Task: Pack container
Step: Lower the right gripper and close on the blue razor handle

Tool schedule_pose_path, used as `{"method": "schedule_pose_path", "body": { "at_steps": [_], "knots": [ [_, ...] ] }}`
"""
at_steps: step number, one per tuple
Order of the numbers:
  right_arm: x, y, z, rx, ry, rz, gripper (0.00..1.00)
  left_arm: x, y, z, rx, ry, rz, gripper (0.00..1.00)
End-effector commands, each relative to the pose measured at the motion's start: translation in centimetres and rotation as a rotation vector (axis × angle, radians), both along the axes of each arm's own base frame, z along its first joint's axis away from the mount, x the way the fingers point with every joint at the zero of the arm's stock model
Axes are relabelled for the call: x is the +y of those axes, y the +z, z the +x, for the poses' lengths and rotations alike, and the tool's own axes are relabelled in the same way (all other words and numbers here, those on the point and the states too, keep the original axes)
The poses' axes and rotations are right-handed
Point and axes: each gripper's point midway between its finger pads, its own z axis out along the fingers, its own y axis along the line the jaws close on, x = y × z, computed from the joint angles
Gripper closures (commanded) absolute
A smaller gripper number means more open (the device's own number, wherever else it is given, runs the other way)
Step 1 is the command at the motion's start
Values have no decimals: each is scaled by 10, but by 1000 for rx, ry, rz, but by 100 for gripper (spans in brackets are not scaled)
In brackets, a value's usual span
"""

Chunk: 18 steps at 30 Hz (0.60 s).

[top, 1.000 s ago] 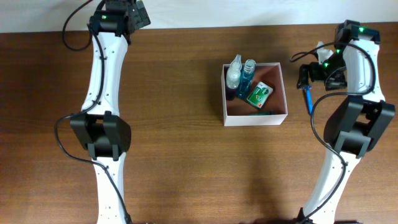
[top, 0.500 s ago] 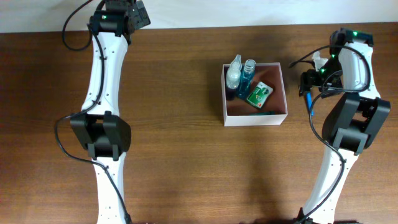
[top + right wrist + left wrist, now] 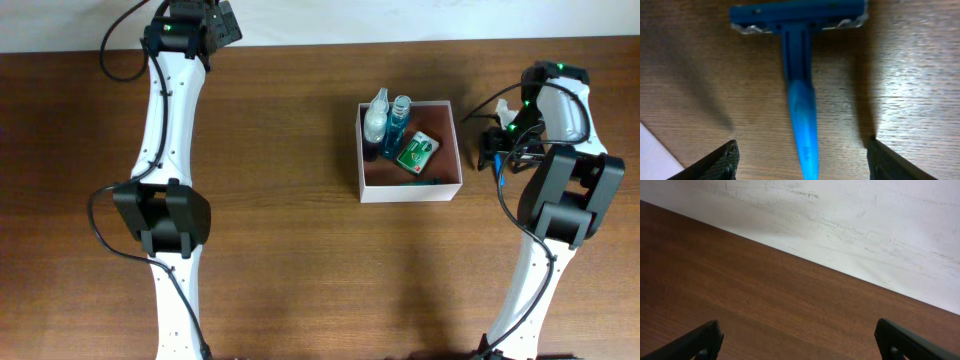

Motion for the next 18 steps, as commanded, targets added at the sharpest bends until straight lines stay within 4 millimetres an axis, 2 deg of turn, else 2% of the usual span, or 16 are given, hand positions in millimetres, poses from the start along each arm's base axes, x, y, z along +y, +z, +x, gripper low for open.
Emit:
{"method": "schedule_pose_path", "body": {
  "at_steps": [1,7,12,18],
  "knots": [
    [-4,-9,-1,19,5,-32,25,0,0,1,-5,4,-9,1],
    [-7,-12,2,9,6,-46,37,0,0,1,-5,4,-9,1],
    [-7,-12,3,6,6,-47,53,0,0,1,-5,4,-9,1],
    [0,-13,5,6,22,-49,59,0,0,1,-5,4,-9,1]
  ]
}}
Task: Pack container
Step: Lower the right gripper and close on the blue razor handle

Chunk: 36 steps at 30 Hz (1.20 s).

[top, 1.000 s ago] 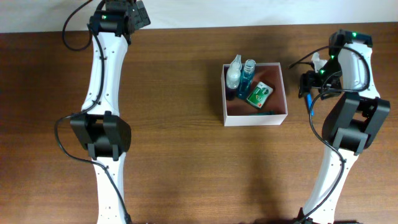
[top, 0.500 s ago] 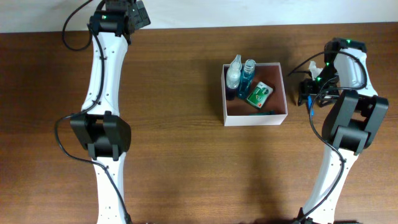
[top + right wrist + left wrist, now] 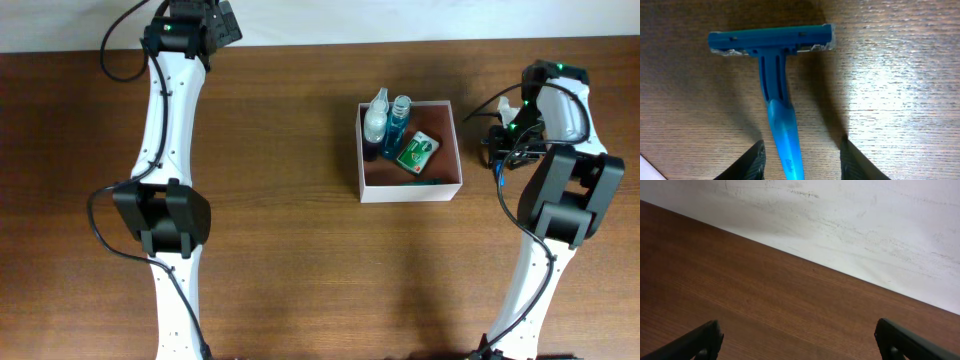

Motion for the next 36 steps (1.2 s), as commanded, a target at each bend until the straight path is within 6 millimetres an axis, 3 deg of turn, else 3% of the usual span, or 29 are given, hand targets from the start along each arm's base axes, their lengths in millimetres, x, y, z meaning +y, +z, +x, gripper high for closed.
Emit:
{"method": "schedule_pose_path", "body": {
  "at_steps": [1,11,16,26,36],
  "knots": [
    [8,-11,-1,28,21,-12,60,0,0,1,-5,4,-9,1],
    [13,-15,9,10,57,-81,60,0,0,1,-5,4,-9,1],
    [10,-16,9,6,52,-82,71,0,0,1,-5,4,-9,1],
    [9,-16,10,5,38,-89,84,0,0,1,-5,4,-9,1],
    [9,-16,11,-2,11,-94,89,0,0,1,-5,4,-9,1]
  ]
}}
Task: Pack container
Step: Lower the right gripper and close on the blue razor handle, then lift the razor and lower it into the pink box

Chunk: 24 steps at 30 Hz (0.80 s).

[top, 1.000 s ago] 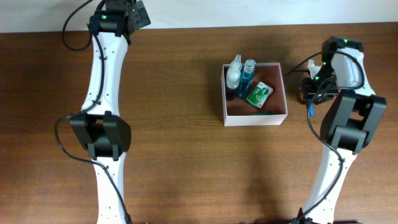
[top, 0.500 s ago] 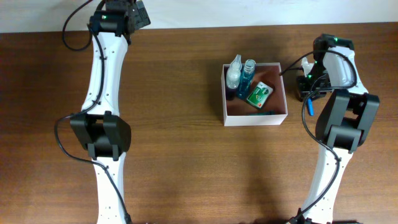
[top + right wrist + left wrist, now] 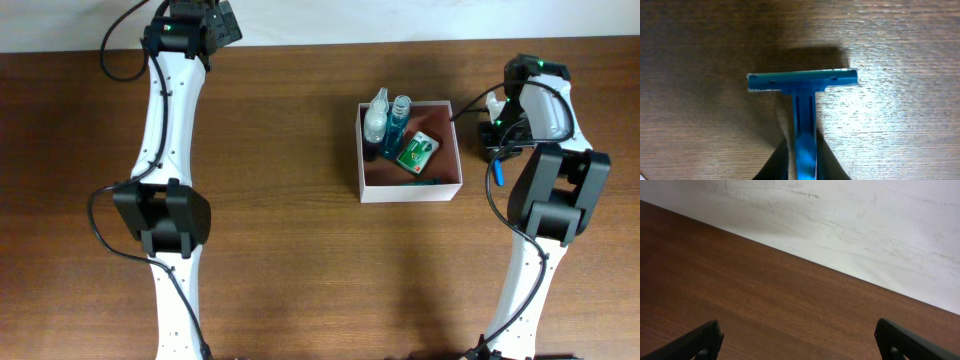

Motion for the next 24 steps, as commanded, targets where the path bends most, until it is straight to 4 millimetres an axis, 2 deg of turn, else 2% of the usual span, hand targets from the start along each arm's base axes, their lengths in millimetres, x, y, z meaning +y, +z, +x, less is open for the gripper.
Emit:
{"method": "schedule_pose_path", "body": {
  "at_steps": [1,4,8,12,15,18,19,21,24],
  "knots": [
    [-1,-14,-5,30,-29,0,92,0,0,1,-5,4,-9,0],
    [-1,-13,-6,32,-29,0,96,0,0,1,-5,4,-9,1],
    [-1,-6,-4,30,-38,-2,96,0,0,1,-5,4,-9,1],
    [-3,16,7,-11,-68,-8,96,0,0,1,-5,4,-9,1],
    [-2,42,16,-53,-91,-5,96,0,0,1,-5,4,-9,1],
    [5,79,19,-93,-119,19,96,0,0,1,-5,4,-9,1],
    [12,101,20,-119,-155,47,96,0,0,1,-5,4,-9,1],
    [25,122,26,-173,-165,100,96,0,0,1,-5,4,-9,1],
    [54,156,36,-270,-162,224,96,0,0,1,-5,4,-9,1]
  ]
}}
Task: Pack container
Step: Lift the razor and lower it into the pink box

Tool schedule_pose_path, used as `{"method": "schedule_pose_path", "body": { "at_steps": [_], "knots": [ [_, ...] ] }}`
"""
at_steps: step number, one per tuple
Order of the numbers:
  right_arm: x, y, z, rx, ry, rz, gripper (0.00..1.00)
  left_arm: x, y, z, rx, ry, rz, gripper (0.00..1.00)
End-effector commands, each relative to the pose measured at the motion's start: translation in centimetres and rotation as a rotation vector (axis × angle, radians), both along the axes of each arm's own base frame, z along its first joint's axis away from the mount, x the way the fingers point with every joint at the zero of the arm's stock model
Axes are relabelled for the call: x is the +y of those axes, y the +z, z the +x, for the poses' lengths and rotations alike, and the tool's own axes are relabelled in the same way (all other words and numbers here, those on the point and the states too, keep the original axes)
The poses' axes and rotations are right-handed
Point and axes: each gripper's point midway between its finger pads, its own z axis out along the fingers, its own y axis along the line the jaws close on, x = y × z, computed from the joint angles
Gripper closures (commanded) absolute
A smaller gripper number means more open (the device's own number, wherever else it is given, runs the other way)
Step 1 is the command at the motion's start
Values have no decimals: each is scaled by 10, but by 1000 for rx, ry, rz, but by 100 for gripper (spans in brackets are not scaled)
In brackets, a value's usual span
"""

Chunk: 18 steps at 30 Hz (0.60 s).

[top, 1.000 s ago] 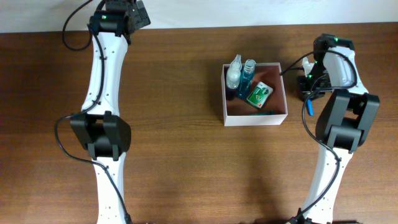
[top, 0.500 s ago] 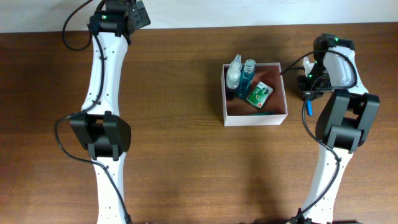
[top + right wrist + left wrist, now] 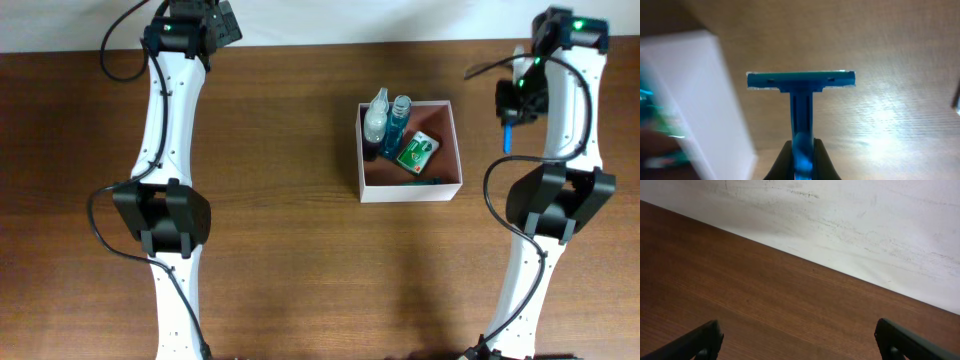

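The white box point(image 3: 457, 150) stands mid-table, holding a spray bottle point(image 3: 375, 122), a blue bottle point(image 3: 399, 120) and a green packet point(image 3: 417, 150). A blue disposable razor point(image 3: 801, 85) hangs in the air, my right gripper point(image 3: 801, 157) shut on its handle, to the right of the box; overhead it shows as the blue razor point(image 3: 508, 133) under the right gripper point(image 3: 518, 100). The box wall point(image 3: 700, 95) fills the left of the right wrist view. My left gripper point(image 3: 797, 342) is open over bare table at the far back left.
The brown table point(image 3: 280, 260) meets a white wall point(image 3: 850, 225) at the back. A thin teal item point(image 3: 425, 181) lies along the box's front inside edge. Both white arms reach in from the front, left arm point(image 3: 165, 200) and right arm point(image 3: 545, 220).
My right gripper, shut on the razor, has lifted it off the table and moved back and up; the box wall now shows beside it. The left arm has not moved.
My right gripper stood open over the razor lying on the table right of the box. It then sat lower with the fingers straddling the handle, then shut on the handle. Now the razor hangs in the air beside the box. The left gripper stayed open and still.
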Motion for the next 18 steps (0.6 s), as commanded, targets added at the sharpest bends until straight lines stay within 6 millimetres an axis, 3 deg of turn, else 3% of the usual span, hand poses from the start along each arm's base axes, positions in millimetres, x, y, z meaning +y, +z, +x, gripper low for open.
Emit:
{"method": "schedule_pose_path", "body": {
  "at_steps": [1,10,18],
  "knots": [
    [47,50,12,-147,1,160,96,0,0,1,-5,4,-9,1],
    [86,73,9,-175,37,170,96,0,0,1,-5,4,-9,1],
    [106,58,1,-102,2,186,96,0,0,1,-5,4,-9,1]
  ]
}}
